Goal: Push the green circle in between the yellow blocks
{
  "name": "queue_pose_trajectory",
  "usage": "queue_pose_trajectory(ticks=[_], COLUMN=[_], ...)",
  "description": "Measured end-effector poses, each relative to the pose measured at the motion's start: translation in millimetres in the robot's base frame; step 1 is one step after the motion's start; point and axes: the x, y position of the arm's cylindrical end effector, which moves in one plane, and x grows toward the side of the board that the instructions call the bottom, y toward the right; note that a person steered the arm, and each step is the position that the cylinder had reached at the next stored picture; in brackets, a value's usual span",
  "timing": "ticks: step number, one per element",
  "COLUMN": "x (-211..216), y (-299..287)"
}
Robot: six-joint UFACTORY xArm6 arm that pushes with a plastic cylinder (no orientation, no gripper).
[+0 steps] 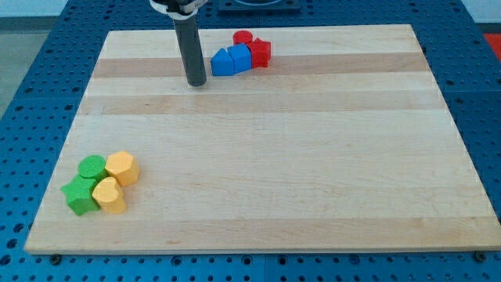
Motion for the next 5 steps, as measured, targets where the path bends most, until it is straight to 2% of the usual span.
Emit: queue_pose_trajectory(ticks=[2,3,4,5], x=[43,83,144,188], y=[-87,-119,-141,-144])
